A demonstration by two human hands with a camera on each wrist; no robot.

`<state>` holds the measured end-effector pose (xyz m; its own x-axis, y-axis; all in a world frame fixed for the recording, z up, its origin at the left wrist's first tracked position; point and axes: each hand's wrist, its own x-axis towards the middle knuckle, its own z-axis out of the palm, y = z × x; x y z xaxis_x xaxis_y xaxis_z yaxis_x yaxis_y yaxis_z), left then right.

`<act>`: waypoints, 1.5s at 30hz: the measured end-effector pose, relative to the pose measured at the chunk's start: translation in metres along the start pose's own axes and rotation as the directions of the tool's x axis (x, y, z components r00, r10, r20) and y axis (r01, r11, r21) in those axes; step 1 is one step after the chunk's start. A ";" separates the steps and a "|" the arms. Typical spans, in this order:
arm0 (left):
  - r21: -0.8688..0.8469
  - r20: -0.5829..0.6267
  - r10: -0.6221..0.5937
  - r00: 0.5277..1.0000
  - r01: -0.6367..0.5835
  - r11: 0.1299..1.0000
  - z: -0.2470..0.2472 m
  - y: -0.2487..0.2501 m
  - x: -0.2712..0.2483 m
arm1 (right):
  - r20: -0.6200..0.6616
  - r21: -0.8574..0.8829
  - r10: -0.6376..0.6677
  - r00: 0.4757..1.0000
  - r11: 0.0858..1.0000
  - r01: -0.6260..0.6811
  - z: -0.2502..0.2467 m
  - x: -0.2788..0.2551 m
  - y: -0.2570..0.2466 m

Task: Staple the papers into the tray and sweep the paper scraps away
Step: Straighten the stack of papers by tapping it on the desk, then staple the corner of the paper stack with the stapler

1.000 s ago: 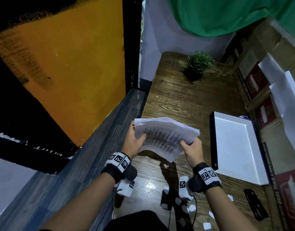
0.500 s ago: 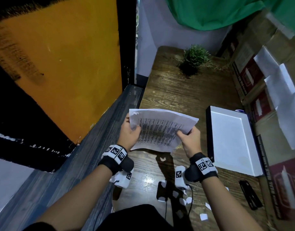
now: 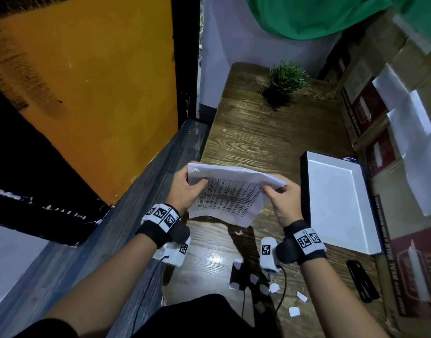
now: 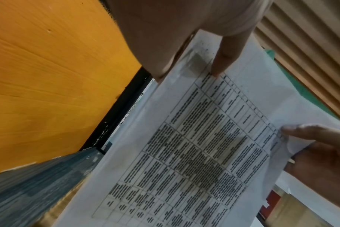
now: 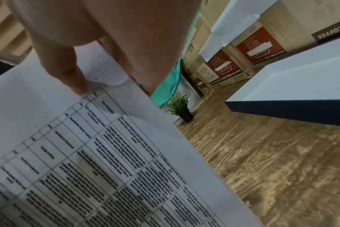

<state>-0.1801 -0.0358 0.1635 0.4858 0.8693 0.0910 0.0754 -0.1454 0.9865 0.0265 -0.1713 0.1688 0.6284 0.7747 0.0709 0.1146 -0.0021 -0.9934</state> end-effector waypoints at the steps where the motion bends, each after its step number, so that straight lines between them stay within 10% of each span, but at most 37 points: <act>1: 0.010 0.000 -0.018 1.000 0.018 1.000 0.000 -0.001 0.001 | -0.001 -0.003 0.003 1.000 1.000 -0.003 0.000 0.000 0.000; 25: 0.089 -0.160 -0.146 0.976 0.161 0.983 0.033 -0.014 0.027 | 0.022 -0.191 0.263 0.965 0.948 -0.254 -0.040 0.016 0.051; 28: 0.052 -0.122 -0.129 0.984 0.136 0.989 0.042 -0.011 0.037 | -0.199 -0.472 0.324 0.925 0.795 -0.380 -0.127 -0.004 0.094; 35: 0.124 -0.081 -0.044 0.996 0.054 0.991 0.063 0.002 0.052 | -0.552 -0.758 0.477 0.683 0.054 -0.650 -0.282 -0.066 0.167; 45: 0.152 -0.071 -0.035 0.997 0.046 0.987 0.090 0.010 0.055 | -0.448 -0.801 0.636 0.629 0.028 -0.598 -0.321 -0.073 0.231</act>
<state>-0.0745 -0.0313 0.1657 0.4195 0.9054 0.0659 0.2288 -0.1757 0.9575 0.2543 -0.4311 -0.0369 0.8125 0.2030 -0.5464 0.2438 -0.9698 0.0023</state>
